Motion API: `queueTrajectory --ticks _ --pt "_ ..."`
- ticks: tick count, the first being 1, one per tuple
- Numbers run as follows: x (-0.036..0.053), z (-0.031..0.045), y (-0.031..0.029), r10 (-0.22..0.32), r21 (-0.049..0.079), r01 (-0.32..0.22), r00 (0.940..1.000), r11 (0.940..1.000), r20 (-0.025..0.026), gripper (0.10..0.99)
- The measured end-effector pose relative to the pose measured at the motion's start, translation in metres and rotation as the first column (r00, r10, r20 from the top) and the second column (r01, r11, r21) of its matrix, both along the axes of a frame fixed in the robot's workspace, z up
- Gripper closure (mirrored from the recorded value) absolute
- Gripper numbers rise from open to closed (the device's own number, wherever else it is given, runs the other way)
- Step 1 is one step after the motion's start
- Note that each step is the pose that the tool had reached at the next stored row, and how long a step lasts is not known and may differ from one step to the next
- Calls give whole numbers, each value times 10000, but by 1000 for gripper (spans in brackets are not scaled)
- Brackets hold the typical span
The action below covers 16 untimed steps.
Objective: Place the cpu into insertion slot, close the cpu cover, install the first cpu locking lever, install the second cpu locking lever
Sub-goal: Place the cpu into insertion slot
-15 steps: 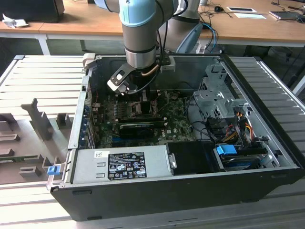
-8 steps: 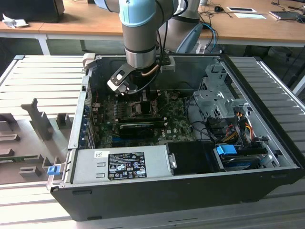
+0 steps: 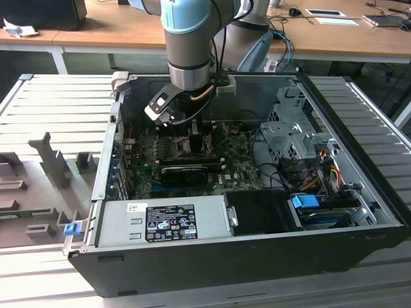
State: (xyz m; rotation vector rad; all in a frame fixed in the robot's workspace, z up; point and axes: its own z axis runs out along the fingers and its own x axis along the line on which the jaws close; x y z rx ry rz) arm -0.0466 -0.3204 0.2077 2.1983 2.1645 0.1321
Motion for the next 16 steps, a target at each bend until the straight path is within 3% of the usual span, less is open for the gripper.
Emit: queueTrajectory --ticks 4,5,6,11,13,16 --pt "0 40 -12 1 1 -1 10000 10000 -7 498" --pt "0 41 -26 1 -1 -1 10000 10000 -7 624" --pt "0 41 -36 1 0 -1 10000 10000 -7 624" --pt "0 55 -43 0 -2 0 10000 10000 -8 929" --pt "0 69 -43 1 -2 -1 10000 10000 -8 980" --pt "0 90 -43 1 -1 -1 10000 10000 -11 980"
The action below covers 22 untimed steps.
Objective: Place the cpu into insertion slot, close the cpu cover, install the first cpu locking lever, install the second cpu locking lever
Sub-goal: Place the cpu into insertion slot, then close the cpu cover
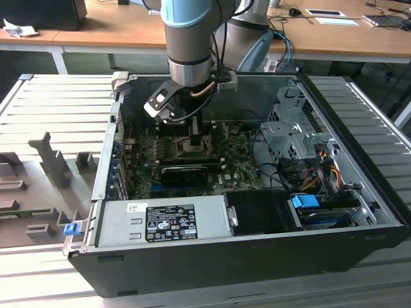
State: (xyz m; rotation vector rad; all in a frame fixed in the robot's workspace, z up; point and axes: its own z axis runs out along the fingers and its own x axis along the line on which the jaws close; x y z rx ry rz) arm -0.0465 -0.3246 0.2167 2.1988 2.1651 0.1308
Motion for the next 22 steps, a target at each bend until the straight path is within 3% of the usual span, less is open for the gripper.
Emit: queueTrajectory --ticks 8,9,10,11,16,22 --pt "1 43 0 -1 4 1 10000 10000 -5 980" --pt "19 45 -2 -1 3 1 10000 10000 -54 980" --pt "72 45 -2 -3 13 3 9998 10000 -174 980" --pt "109 45 -2 -7 13 7 9998 10000 -216 980" --pt "151 45 -2 -12 18 12 9998 10000 -217 980" --pt "149 203 -1 -10 20 11 9998 10000 -217 980"
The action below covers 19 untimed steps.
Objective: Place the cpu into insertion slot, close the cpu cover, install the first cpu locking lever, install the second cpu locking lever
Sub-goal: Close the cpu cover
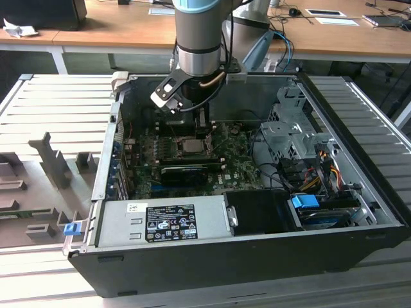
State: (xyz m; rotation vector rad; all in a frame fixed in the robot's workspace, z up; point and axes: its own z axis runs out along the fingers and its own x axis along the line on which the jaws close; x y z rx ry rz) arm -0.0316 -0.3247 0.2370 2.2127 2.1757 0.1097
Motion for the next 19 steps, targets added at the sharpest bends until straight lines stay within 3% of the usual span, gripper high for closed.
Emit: queueTrajectory --ticks 4,12,19 --pt "-3 146 7 0 -3 0 10000 10000 3 980" --pt "-4 356 11 0 -11 0 10000 10000 2 980" --pt "101 367 10 0 -28 0 10000 10000 2 980"
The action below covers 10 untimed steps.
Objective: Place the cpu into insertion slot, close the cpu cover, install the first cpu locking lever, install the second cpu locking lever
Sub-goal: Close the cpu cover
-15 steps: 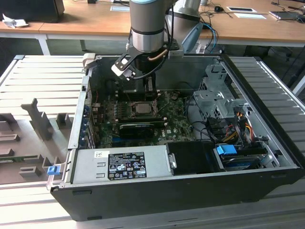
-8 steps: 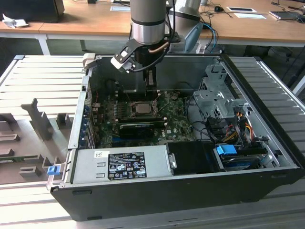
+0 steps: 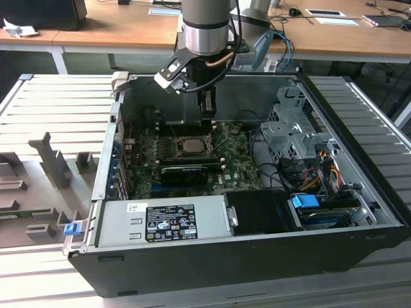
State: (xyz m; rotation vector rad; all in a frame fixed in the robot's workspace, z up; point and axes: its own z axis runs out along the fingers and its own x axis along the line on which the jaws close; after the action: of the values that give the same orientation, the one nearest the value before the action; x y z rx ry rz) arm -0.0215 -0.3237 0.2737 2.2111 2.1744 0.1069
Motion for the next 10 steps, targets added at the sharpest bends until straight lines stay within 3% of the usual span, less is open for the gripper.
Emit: queueTrajectory --ticks 5,10 --pt "5 62 1 0 0 0 10000 10000 0 980" --pt "33 70 0 0 -1 0 10000 10000 -1 980"
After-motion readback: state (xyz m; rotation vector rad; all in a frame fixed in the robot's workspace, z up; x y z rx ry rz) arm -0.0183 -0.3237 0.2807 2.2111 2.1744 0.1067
